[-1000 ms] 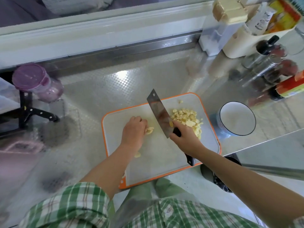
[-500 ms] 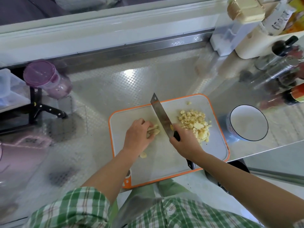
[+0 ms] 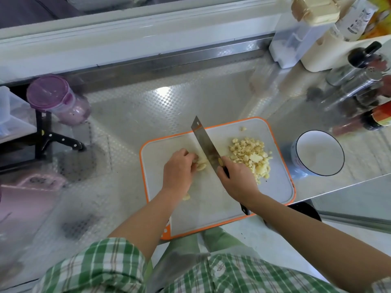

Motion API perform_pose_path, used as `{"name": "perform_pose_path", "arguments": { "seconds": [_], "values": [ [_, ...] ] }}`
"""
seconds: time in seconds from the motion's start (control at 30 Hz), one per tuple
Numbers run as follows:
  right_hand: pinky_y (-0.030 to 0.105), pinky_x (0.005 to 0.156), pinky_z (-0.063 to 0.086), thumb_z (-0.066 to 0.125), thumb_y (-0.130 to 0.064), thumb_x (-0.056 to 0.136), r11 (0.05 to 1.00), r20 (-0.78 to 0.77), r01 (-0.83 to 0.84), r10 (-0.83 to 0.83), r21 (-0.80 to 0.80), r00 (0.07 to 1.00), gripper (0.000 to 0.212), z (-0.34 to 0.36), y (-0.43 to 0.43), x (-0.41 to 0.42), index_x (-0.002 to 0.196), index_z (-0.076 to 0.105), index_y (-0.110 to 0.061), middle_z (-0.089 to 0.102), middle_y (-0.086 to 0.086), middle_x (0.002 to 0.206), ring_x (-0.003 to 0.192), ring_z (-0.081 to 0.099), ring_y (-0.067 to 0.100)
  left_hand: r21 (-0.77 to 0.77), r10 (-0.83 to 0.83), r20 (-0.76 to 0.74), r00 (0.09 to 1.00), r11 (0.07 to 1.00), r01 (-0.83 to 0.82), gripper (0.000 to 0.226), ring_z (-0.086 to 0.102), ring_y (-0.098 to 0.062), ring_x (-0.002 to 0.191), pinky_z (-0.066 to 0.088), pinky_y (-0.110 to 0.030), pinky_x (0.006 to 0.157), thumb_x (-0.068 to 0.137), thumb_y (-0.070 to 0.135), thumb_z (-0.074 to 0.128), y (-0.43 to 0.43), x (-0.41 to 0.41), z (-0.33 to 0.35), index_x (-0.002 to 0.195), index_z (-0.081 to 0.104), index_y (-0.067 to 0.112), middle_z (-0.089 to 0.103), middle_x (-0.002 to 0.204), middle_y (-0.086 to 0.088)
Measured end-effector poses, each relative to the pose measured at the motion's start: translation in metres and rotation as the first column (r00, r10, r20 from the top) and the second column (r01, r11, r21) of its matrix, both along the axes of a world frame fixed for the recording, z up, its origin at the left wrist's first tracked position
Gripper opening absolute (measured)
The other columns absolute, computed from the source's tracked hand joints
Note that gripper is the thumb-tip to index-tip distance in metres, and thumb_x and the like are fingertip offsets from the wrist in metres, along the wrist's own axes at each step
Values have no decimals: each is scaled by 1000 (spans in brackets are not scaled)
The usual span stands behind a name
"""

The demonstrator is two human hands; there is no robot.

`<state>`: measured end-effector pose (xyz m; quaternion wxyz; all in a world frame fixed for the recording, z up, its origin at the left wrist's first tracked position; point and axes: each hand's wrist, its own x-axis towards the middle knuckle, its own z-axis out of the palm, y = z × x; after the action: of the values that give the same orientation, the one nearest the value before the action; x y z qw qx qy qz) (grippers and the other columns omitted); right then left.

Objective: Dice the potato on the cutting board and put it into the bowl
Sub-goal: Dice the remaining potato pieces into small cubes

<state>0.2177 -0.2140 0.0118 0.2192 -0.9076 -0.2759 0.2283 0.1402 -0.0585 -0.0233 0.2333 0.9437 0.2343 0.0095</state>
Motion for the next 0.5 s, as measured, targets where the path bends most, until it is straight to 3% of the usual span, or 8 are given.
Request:
{"name": "perform_pose_path", "arguments": {
  "seconds": [0.23, 0.4, 0.5],
  "values": [
    [31, 44, 21, 49, -19, 94, 999, -3, 42, -42, 25, 999, 23, 5, -3, -8, 74, 40, -13, 37, -1, 50, 44, 32, 16, 4, 56, -57, 997, 998, -56, 9, 55, -25, 86, 33, -29, 61, 87, 14, 60, 2, 14, 5, 92, 66, 16, 57, 86, -5],
    [33, 46, 31, 46, -20, 95, 999, 18, 39, -39, -11, 999, 20, 3, -2, -14, 77, 41, -13, 43, 5, 52, 47, 43, 29, -26, -48, -21, 999, 999, 48, 22, 55, -22, 89, 47, -34, 65, 82, 30, 69, 5, 1, 2, 100, 64, 17, 56, 91, -2],
    [30, 44, 28, 44, -20, 95, 999, 51, 12, -11, -32, 999, 19, 2, 2, -17, 78, 41, -13, 39, 2, 50, 46, 41, 26, 12, -99, -24, 995, 995, 100, 28, 56, -23, 87, 49, -36, 64, 78, 32, 73, 2, -5, -1, 100, 65, 17, 55, 91, -3]
  ]
}}
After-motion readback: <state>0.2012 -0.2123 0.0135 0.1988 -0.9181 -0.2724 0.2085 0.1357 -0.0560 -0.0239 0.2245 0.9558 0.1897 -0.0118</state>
